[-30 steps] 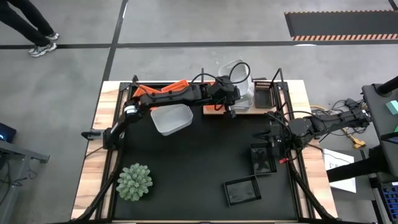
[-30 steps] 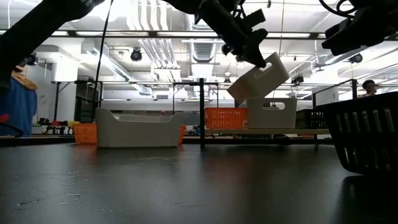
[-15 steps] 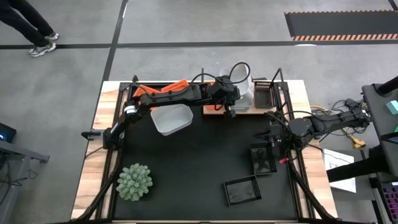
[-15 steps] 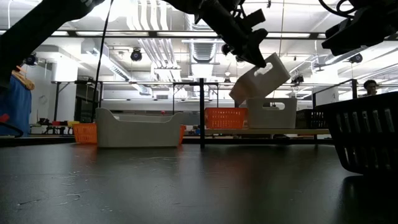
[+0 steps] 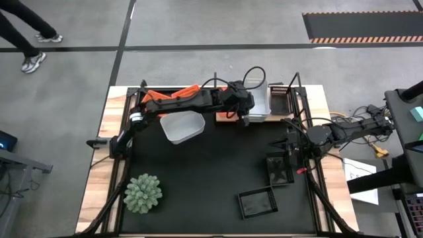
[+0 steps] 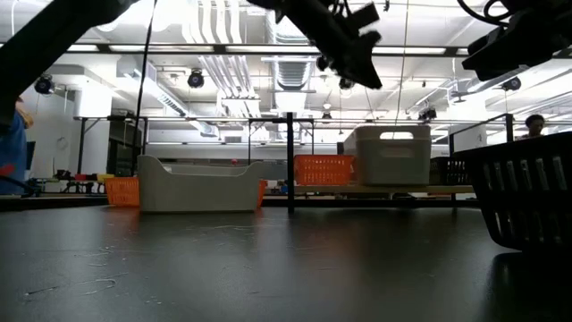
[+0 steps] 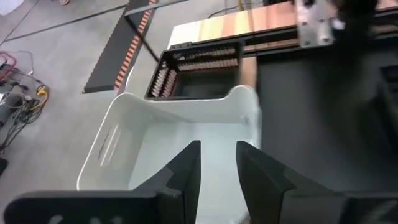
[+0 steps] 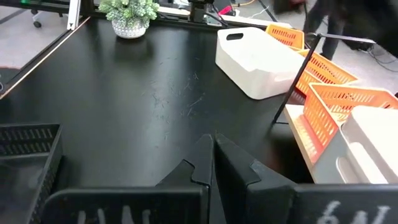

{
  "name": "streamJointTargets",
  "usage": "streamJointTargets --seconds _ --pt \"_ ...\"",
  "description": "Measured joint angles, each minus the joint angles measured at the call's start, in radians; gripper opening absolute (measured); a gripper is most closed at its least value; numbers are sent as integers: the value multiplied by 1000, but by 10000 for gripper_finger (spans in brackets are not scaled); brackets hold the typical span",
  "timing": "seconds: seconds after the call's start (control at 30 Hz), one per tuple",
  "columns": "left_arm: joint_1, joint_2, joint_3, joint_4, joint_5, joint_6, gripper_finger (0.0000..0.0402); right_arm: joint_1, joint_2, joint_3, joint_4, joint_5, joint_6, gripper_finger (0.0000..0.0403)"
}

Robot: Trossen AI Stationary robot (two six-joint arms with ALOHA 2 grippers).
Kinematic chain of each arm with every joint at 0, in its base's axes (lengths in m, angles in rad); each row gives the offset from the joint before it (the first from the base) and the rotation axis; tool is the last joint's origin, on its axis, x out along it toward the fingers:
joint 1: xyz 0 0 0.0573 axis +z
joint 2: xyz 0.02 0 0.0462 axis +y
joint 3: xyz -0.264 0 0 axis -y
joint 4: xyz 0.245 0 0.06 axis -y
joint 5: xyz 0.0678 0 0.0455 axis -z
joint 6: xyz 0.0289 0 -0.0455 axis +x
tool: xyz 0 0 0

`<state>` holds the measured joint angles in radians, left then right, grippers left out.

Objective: Stack baskets on shelf by color
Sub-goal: Stack the bottom white bin on top of the white bin on the shelf

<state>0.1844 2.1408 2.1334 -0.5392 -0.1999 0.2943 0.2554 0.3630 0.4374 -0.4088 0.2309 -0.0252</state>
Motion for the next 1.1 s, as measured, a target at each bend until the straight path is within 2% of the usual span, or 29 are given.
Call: streamJointTargets --seconds 0.4,0.63,0.8,1.0,1.1 --pt "-198 -97 -36 -241 17 -51 87 0 12 -28 2 22 56 9" --pt "-326 -156 -212 -221 18 -58 87 0 18 -28 14 72 94 9" --pt "-381 -234 -382 -66 19 -110 87 -1 63 -28 76 167 77 9" --pt "-402 -375 -615 153 10 -184 86 -1 177 -19 207 173 -1 9" --pt "-401 -450 -728 290 8 -186 86 -1 239 11 211 174 -22 9"
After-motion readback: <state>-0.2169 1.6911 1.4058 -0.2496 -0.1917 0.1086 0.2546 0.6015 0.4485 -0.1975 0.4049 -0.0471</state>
